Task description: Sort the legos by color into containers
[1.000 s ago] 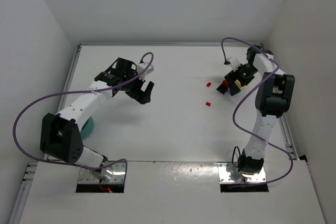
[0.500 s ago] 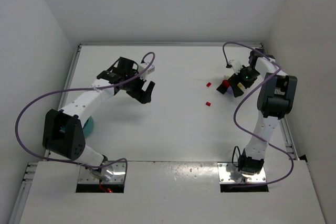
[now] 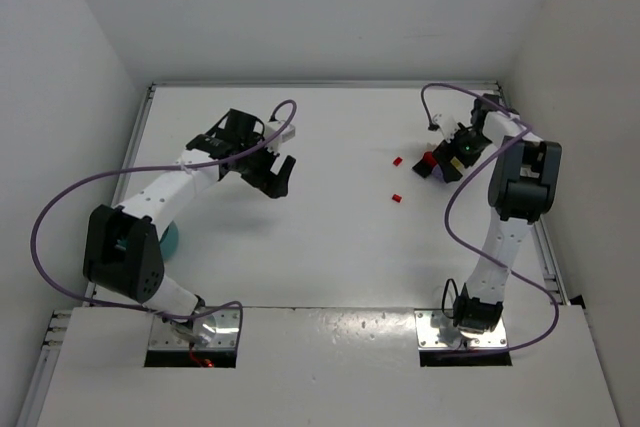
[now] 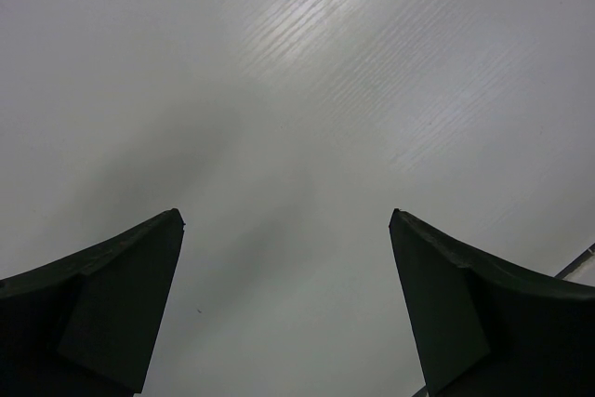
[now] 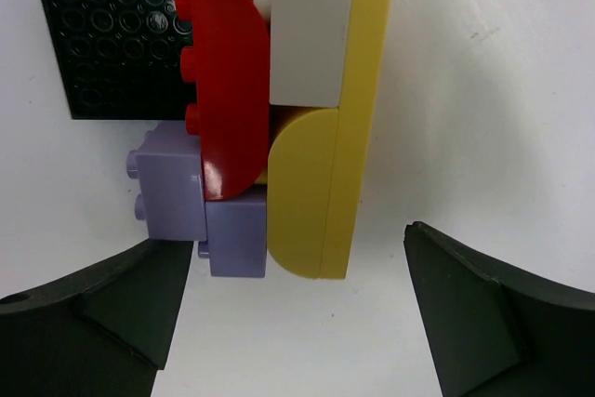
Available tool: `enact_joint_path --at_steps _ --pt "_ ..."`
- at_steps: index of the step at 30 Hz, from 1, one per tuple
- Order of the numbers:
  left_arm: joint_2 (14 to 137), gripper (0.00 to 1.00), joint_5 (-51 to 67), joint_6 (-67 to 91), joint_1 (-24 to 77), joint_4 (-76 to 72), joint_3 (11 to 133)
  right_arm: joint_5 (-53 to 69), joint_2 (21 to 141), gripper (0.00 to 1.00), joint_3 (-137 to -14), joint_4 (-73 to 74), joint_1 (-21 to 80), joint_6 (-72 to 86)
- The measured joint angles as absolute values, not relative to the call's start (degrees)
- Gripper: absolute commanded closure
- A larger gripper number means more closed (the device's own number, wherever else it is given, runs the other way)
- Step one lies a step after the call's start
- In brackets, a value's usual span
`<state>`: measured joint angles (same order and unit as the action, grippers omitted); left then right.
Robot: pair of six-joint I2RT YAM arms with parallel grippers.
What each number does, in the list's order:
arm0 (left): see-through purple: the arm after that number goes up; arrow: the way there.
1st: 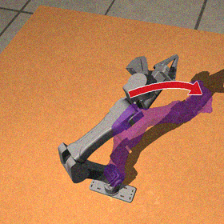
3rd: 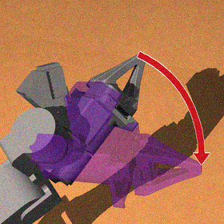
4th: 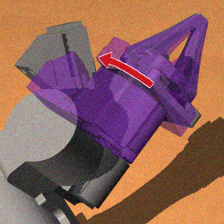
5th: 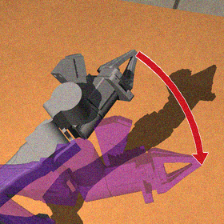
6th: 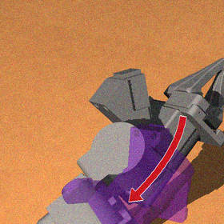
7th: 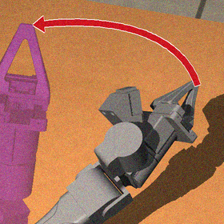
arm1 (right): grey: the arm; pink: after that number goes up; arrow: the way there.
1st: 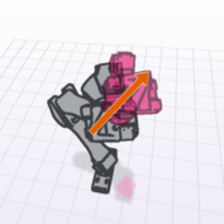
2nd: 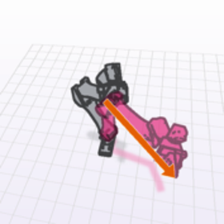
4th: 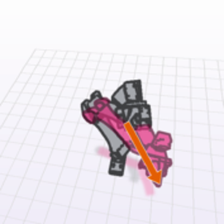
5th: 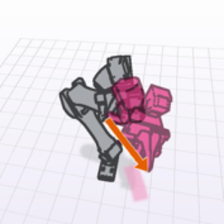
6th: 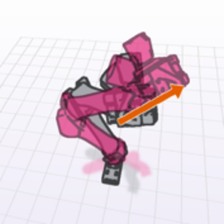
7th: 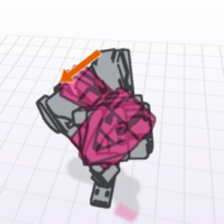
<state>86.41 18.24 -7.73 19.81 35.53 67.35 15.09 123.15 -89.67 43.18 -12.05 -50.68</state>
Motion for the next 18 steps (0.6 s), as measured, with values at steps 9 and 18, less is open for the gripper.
enact_joint_path --at_steps 9,18 --pt "86.94 0.00 18.26 -7.73 19.81 35.51 67.79 16.75 124.60 0.24 -89.67 42.44 -12.01 -51.37" --pt "88.27 0.00 18.85 -7.66 19.51 35.48 67.79 18.94 123.37 0.46 -87.07 39.57 -11.90 -51.07"
